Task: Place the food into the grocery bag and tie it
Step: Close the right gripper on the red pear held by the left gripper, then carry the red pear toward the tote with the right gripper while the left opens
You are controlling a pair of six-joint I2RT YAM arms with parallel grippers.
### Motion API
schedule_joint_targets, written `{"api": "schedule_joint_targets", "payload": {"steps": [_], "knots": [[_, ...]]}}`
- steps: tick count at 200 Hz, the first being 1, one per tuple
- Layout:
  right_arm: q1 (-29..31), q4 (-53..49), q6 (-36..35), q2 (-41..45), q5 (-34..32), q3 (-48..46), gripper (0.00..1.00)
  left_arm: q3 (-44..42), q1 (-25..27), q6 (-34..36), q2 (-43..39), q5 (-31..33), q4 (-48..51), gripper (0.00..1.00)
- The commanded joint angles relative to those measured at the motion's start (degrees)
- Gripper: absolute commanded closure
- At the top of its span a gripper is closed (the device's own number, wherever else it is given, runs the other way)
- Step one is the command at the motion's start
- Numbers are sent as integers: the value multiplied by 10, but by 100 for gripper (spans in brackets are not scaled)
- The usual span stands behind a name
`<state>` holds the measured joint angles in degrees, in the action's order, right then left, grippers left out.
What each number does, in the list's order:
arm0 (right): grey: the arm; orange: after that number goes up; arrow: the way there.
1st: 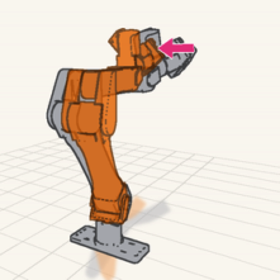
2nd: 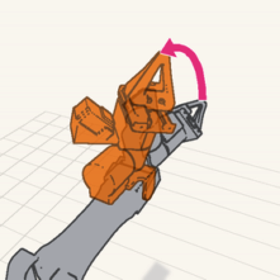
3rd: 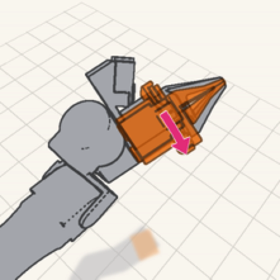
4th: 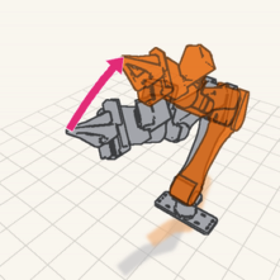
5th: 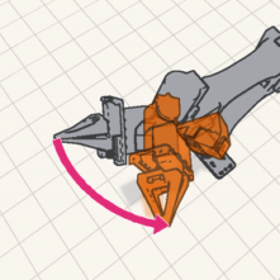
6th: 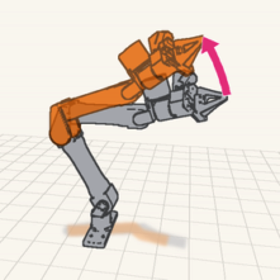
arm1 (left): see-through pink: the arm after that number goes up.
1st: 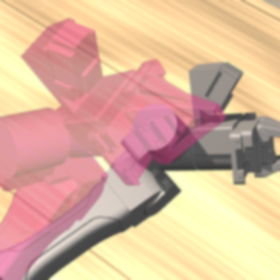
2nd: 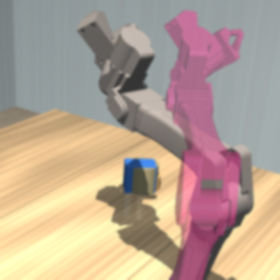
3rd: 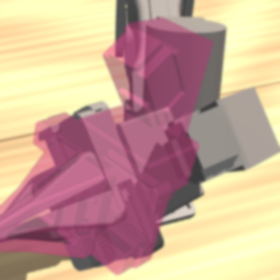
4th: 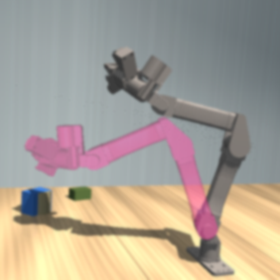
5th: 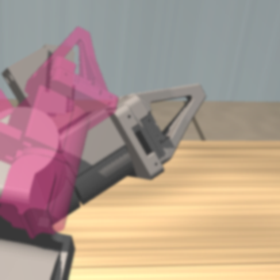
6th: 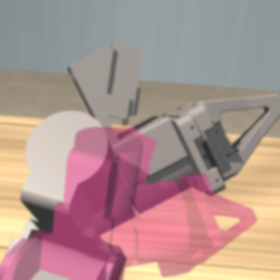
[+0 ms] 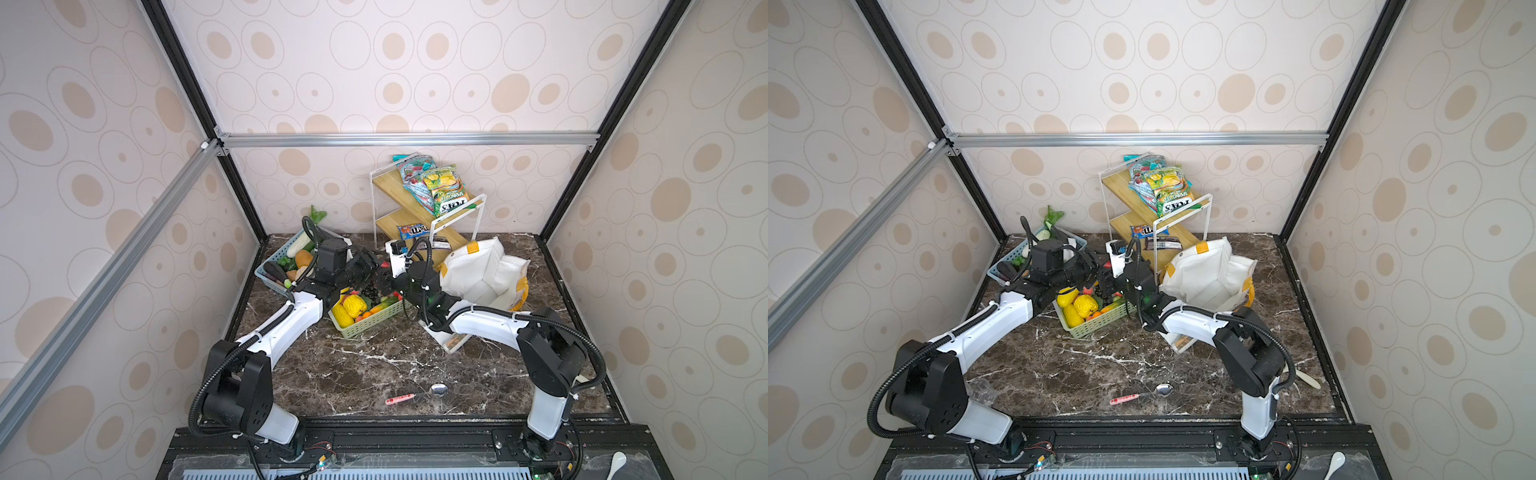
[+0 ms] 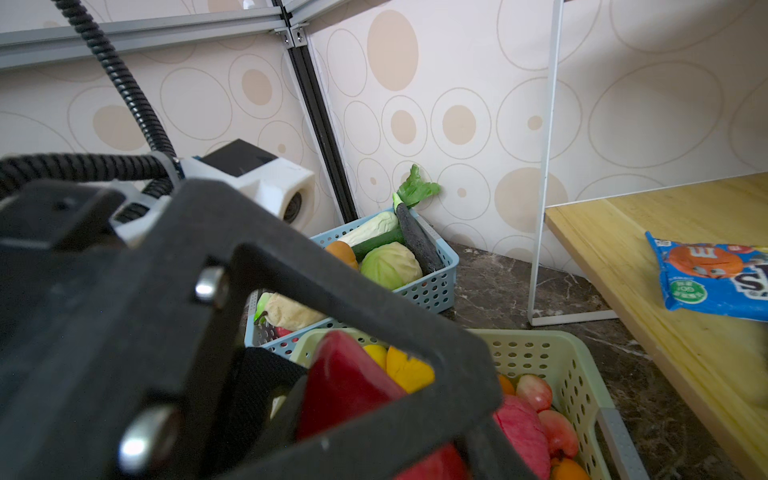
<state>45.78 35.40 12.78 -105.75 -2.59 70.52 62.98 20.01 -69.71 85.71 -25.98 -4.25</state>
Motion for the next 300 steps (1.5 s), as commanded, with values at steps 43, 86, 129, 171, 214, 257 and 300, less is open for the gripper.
{"api": "schedule_joint_targets", "payload": {"steps": [43,86,129,171,214,257,300], "knots": [[7,-6,27,-2,-3,5,63,-10,-11,-3,-10,12,6,22],[7,-29,39,7,-10,-9,63,-17,-27,3,-8,22,14,17],[6,-48,48,22,-9,-26,63,-19,-40,14,-6,27,18,17],[6,-103,70,54,-1,-30,64,-9,-50,59,-8,73,58,16],[6,-214,91,98,-1,-9,64,-10,-52,99,-10,119,89,16],[5,-308,101,158,-9,7,64,0,-52,121,-5,135,102,16],[-8,-442,88,200,-38,62,65,-1,-52,121,3,131,95,16]]}}
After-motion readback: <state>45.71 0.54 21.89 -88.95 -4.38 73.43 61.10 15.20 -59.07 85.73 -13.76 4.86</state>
